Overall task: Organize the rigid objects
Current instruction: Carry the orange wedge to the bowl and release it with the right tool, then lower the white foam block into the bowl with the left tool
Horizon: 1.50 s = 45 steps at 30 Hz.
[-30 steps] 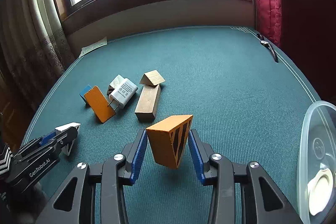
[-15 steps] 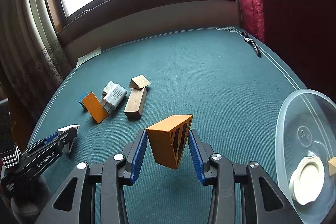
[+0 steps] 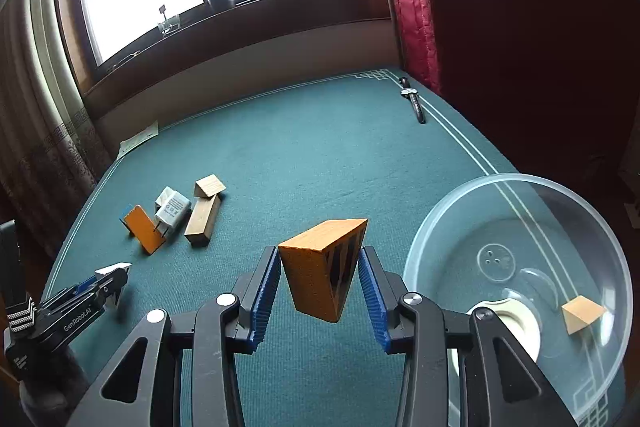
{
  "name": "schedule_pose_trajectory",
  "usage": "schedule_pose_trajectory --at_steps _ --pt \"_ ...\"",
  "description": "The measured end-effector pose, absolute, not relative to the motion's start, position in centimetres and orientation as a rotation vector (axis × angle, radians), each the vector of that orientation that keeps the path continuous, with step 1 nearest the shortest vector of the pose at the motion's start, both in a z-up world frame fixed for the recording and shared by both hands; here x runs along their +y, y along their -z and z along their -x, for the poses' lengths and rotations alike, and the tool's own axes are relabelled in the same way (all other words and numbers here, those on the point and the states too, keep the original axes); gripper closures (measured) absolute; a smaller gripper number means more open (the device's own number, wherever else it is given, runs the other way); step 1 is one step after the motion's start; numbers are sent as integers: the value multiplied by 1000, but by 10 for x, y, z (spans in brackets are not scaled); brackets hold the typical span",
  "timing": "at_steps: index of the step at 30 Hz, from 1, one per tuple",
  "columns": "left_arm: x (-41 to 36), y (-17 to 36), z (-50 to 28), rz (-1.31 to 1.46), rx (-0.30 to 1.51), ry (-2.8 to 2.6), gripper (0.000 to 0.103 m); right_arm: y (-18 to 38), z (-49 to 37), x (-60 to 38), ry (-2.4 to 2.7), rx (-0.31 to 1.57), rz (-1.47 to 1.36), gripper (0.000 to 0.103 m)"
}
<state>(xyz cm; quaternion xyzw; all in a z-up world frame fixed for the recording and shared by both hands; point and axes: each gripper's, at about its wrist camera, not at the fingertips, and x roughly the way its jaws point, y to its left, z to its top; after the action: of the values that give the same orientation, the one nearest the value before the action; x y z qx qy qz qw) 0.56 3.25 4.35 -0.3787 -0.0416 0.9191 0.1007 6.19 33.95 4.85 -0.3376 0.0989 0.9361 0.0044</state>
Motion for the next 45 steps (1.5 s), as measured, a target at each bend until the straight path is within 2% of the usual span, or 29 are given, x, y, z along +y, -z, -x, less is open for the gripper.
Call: schedule_pose_trajectory --at_steps 28,31,33,40,42,45 --pt "105 -63 -25 1069 -6 -2611 70 -34 -104 447 -2688 330 1015 59" --pt "111 -63 -26 1067 6 -2604 70 -31 -106 457 -2665 360 1015 55" --pt "115 -64 -26 1067 13 -2599 70 -30 -107 463 -2654 378 1008 47" --pt "129 -66 -28 1060 40 -2578 70 -29 -109 467 -2650 380 1003 42" --pt "134 -67 -28 1056 50 -2571 70 -29 -109 467 -2644 380 1004 35" --pt "142 -70 -29 1044 65 -2558 70 -29 -110 467 -2643 355 1002 33"
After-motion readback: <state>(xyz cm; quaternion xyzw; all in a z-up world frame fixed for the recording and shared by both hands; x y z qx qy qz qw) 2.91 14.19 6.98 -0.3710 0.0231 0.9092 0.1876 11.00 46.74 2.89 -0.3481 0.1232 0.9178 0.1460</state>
